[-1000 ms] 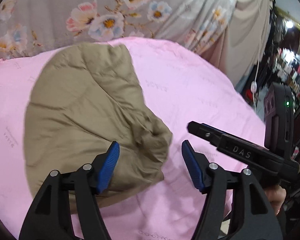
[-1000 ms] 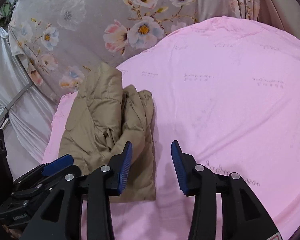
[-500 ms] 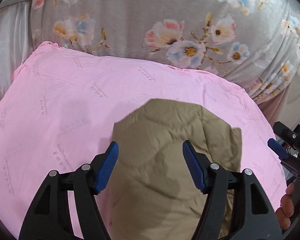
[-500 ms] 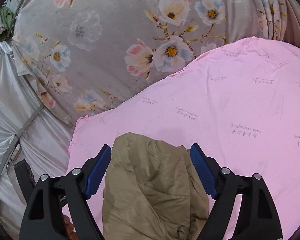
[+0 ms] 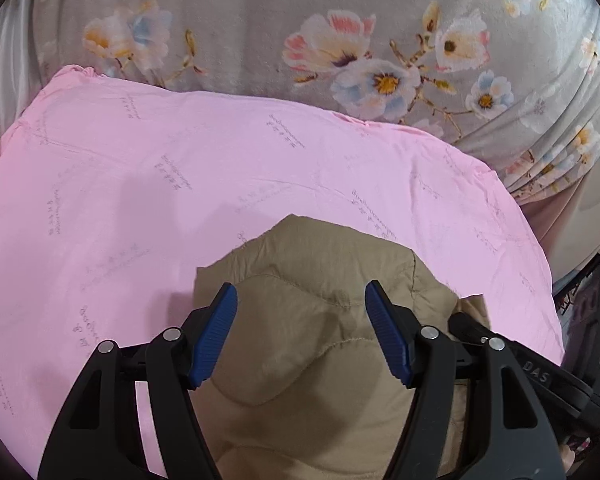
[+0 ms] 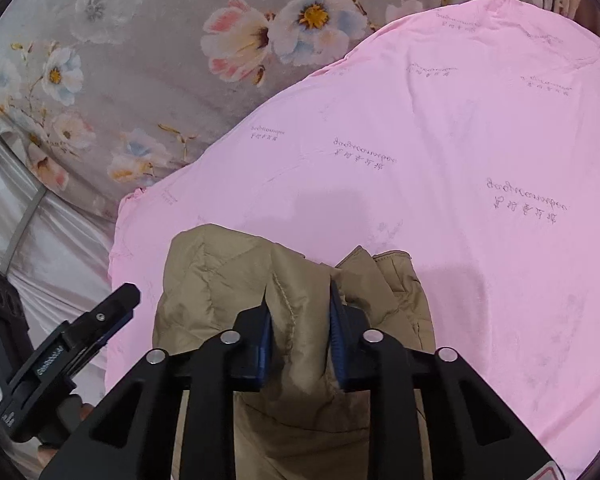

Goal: Fold large clothes

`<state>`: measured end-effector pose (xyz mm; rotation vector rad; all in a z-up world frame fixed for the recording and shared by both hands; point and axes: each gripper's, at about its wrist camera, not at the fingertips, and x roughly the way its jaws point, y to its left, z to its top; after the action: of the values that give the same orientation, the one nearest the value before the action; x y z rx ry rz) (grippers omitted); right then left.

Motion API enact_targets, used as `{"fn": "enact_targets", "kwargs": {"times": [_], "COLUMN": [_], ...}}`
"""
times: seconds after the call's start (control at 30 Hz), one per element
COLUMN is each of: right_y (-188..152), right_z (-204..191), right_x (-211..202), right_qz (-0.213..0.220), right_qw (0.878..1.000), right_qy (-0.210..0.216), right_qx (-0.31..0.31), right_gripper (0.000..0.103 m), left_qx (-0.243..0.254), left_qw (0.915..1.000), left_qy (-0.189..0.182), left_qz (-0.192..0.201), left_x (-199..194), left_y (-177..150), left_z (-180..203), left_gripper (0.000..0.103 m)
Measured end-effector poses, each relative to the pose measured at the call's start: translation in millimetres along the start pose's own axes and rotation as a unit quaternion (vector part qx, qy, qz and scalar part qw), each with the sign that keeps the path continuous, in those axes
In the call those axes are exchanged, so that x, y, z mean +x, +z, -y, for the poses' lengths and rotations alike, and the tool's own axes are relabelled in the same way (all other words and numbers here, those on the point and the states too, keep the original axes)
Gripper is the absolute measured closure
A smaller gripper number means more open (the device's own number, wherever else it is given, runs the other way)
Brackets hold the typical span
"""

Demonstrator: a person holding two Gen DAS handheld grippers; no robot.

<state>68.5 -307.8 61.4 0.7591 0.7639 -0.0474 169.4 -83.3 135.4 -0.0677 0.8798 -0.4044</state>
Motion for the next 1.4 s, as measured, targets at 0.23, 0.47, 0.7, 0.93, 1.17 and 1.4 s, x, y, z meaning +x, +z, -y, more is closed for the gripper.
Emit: {"fn": "enact_targets", "kwargs": {"times": [0.23,0.47,0.7,0.93,1.17,1.4], "right_y": [-22,-33,-40,-44,-47,-46], "right_z": [20,46,57,65,65,66], "right_x": [9,37,49,55,57,58], "right_qz": [0.029,0.015,0.016,0.021,0.026,0.027], "right_qw": [0.996,0.997,0.998,0.998,0.998,0.998], "right_qy": [-0.076,-0.068,-0.06,-0.052,-0.052,-0.053], "right_qx": [-0.023,-0.017,-0.019,-0.01,-0.011,-0.013], "right_gripper": [0.088,0.083,0.078,0.076,0.076,0.076], "left_qx": [0.02,0.041,0.062,0.073,0.079,0.085], "left_qw": [0.999,0.9978,0.9954,0.9935,0.9926,0.9915], "left_qy": [0.031,0.049,0.072,0.085,0.088,0.093], "left_qz": [-0.025,-0.017,0.006,0.019,0.028,0.033], "left_x": [50,74,86,94,99,104], "left_y": [-19,-37,-49,-56,-60,-62], "left_z": [20,26,32,35,36,37], "left_gripper": [0.037,0.026,0.02,0.018,0.017,0.016]}}
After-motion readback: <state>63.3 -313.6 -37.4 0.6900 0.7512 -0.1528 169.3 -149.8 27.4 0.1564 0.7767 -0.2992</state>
